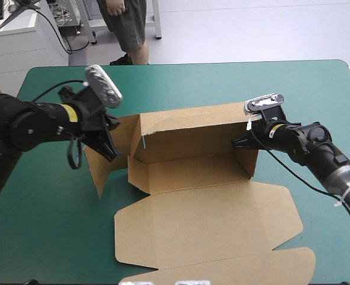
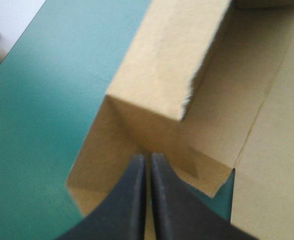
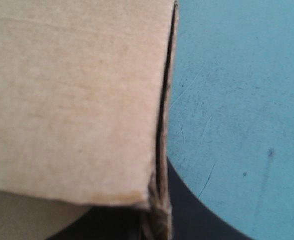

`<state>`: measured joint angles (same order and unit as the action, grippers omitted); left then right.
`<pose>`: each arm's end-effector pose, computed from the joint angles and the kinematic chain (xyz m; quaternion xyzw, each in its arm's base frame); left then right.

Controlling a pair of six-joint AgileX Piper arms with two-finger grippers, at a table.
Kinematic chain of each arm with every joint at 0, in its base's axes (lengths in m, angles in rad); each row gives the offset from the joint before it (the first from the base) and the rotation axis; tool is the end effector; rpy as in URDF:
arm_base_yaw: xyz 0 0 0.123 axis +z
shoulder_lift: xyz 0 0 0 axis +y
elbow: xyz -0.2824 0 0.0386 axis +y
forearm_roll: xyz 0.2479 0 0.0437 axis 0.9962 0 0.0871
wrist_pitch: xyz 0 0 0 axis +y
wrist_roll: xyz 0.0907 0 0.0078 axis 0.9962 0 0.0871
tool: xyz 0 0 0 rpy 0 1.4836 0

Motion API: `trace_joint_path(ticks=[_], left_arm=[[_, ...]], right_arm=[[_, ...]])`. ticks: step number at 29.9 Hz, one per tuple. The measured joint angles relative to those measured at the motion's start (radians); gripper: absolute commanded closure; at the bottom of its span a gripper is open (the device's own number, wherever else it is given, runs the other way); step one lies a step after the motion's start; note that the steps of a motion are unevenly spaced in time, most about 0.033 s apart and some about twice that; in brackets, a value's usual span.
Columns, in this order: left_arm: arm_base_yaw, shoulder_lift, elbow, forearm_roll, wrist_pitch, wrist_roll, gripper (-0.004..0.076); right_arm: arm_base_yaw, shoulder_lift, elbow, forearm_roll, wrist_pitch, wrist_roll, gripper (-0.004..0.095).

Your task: Fold the box

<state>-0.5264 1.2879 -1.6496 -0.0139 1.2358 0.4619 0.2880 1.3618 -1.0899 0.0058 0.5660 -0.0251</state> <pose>0.2059 -0.1210 0.4690 0.4387 0.8134 -0.0192 0.3816 0.2839 0.0844 0.3206 -0.1414 0.9061 0.0546 0.3949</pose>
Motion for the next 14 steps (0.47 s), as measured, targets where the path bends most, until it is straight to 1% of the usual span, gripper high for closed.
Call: trace_joint_path(ticks=[4, 7, 11, 14], left_arm=[[0.177, -0.061, 0.012, -0.064, 0.001, -0.045, 0.0733], [0.281, -0.119, 0.061, -0.106, 0.001, -0.058, 0.0733], [0.373, -0.209, 0.188, -0.142, -0.012, -0.083, 0.0733], [0.403, -0.282, 0.328, -0.146, -0.065, -0.121, 0.0733]], right_arm=[[0.0, 0.001, 0.0, -0.006, 0.001, 0.0, 0.0927], [0.0, 0.001, 0.0, -0.006, 0.001, 0.0, 0.0927], [0.0, 0.001, 0.0, -0.006, 0.001, 0.0, 0.0927], [0.0, 0.001, 0.0, -0.006, 0.001, 0.0, 0.0927]])
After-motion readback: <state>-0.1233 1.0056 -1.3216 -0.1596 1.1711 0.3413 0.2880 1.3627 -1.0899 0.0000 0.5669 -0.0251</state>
